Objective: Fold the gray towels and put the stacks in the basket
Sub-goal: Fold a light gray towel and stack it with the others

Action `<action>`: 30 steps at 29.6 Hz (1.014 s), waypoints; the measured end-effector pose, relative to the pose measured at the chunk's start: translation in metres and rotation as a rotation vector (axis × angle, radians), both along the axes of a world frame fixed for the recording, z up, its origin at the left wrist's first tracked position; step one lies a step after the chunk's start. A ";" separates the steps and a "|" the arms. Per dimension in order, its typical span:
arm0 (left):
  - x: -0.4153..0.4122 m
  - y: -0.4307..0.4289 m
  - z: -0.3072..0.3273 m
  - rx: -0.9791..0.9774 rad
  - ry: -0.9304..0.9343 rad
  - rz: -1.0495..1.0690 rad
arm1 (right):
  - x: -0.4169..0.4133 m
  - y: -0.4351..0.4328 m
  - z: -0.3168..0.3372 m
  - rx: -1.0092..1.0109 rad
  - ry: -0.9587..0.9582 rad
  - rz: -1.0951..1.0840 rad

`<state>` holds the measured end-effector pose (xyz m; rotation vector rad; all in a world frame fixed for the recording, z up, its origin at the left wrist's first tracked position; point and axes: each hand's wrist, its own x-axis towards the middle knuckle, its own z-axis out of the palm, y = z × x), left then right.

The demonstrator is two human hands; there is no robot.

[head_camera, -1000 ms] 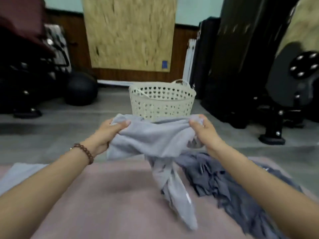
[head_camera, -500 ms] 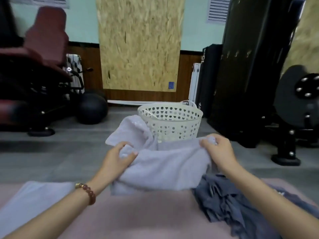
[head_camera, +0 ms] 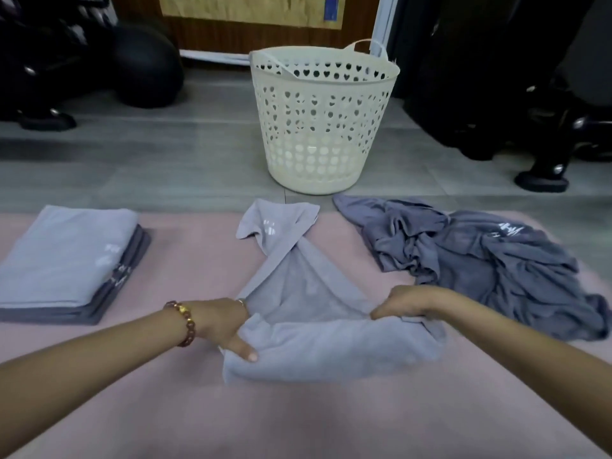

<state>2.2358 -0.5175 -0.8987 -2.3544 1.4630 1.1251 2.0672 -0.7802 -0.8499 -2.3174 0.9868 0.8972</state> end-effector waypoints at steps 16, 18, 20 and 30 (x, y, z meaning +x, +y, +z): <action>-0.021 0.009 -0.005 0.539 0.000 0.369 | -0.004 0.001 -0.004 0.386 -0.306 -0.107; -0.027 0.020 -0.012 0.632 0.175 0.416 | -0.008 0.004 -0.005 0.413 -0.200 -0.074; -0.030 0.030 -0.017 0.485 0.188 0.435 | -0.011 0.004 -0.013 0.434 -0.100 -0.079; 0.089 -0.058 0.127 -1.123 -0.101 1.042 | 0.095 -0.053 0.099 0.575 -1.171 -0.650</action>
